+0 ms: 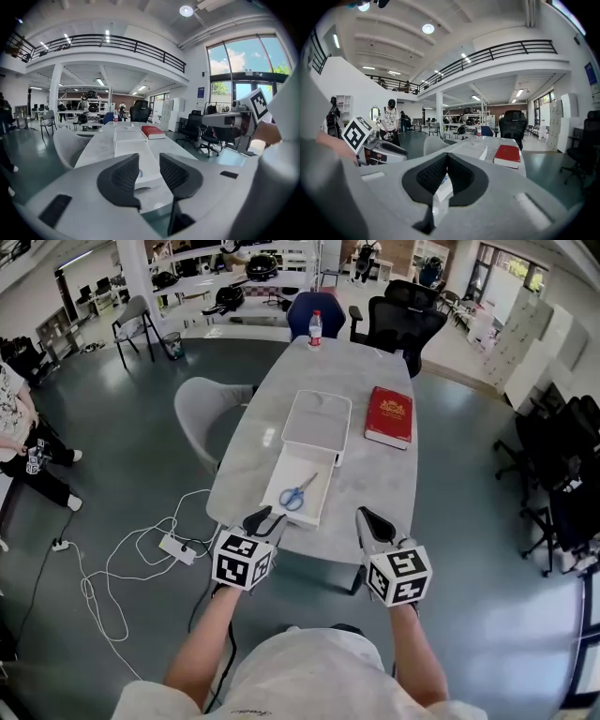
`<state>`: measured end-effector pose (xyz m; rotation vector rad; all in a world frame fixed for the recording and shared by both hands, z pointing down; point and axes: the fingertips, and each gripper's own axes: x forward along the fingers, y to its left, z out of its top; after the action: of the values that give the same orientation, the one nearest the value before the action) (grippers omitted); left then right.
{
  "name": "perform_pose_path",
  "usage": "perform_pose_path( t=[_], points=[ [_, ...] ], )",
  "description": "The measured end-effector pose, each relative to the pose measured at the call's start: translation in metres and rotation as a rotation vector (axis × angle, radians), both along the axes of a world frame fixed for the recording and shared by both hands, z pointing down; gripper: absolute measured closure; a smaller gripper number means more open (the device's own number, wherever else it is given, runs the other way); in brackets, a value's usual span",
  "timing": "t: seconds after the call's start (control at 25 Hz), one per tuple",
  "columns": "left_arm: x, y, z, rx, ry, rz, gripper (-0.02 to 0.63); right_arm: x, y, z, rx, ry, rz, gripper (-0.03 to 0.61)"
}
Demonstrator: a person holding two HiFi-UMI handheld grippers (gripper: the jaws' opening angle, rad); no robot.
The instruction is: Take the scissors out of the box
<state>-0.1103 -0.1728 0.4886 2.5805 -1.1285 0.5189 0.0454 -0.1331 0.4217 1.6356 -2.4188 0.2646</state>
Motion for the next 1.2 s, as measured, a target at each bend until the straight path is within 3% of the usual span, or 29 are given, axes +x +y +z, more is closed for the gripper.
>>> perform_pose_path(
  t=[0.56, 1.0, 1.2],
  points=[
    [0.021, -0.057, 0.031, -0.063, -0.150, 0.069, 0.497, 0.009, -0.068, 0.013, -0.006, -0.023, -0.017, 0.574],
    [0.052, -0.101, 0.090, -0.198, -0.404, 0.150, 0.497, 0.043, -0.140, 0.032, -0.045, -0.044, -0.074, 0.574],
    [0.061, -0.108, 0.119, -0.298, -0.527, 0.203, 0.497, 0.058, -0.165, 0.042, -0.071, -0.068, -0.099, 0.574]
  ],
)
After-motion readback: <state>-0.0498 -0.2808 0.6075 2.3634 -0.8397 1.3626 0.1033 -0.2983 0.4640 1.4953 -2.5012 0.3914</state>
